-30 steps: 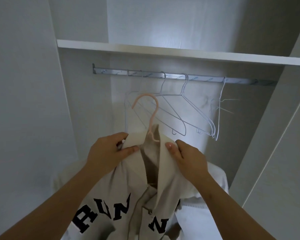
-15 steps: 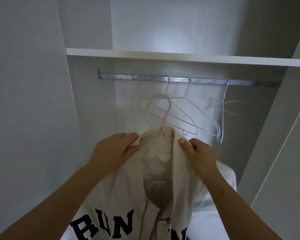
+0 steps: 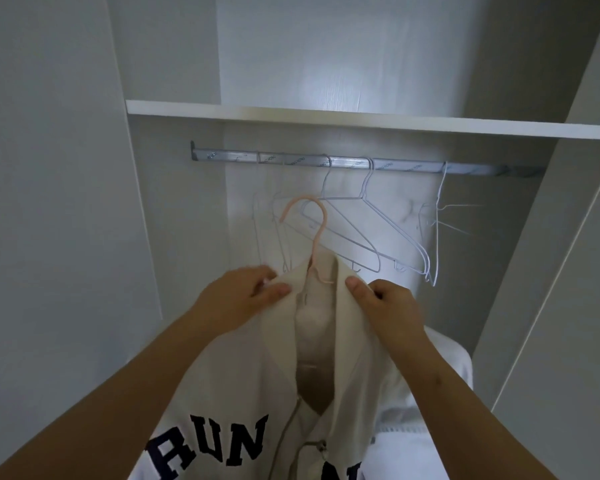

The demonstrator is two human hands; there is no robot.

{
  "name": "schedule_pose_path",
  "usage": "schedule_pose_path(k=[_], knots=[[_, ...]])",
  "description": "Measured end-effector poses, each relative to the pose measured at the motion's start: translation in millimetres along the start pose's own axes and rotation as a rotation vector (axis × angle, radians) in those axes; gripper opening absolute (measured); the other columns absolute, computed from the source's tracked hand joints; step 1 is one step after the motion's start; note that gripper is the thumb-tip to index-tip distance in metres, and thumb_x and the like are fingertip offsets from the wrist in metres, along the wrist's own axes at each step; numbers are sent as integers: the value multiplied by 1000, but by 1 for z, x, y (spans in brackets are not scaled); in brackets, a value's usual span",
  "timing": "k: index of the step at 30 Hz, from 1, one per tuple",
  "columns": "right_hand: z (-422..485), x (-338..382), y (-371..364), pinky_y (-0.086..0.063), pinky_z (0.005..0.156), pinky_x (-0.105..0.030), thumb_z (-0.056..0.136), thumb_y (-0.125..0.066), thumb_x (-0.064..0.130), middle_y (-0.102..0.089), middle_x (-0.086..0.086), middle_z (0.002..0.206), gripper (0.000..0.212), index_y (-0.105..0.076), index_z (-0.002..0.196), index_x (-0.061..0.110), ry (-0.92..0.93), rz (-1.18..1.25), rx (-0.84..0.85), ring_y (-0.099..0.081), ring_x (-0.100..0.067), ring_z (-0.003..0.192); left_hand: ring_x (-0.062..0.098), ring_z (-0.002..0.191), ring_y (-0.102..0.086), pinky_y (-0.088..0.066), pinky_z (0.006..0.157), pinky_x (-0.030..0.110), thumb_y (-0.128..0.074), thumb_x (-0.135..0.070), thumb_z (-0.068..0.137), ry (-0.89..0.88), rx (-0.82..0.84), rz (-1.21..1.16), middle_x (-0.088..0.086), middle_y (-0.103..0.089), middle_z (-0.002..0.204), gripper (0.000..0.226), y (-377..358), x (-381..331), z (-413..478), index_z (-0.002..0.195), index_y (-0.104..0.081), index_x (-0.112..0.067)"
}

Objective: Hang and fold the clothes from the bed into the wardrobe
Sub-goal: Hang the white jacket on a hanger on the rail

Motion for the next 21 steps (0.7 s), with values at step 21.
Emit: schedule_pose_path(k=[21], knots=[[3,-8,-43,-42,55,-22,85,-59,46,-69,-23,89,55,-67,92,-9,-302,321,414,-63,-22,66,3,71,-56,-40,62,14,-63,-37,85,334,-388,-168,-13,-58,79,17,-14,27,-2,97,-60,-25]])
Point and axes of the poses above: each hand's wrist, its own z-axis towards the middle knuckle, its own y-axis out of the back of the hand, x = y × z, the point moved 6 cm from there along z, towards the middle knuckle
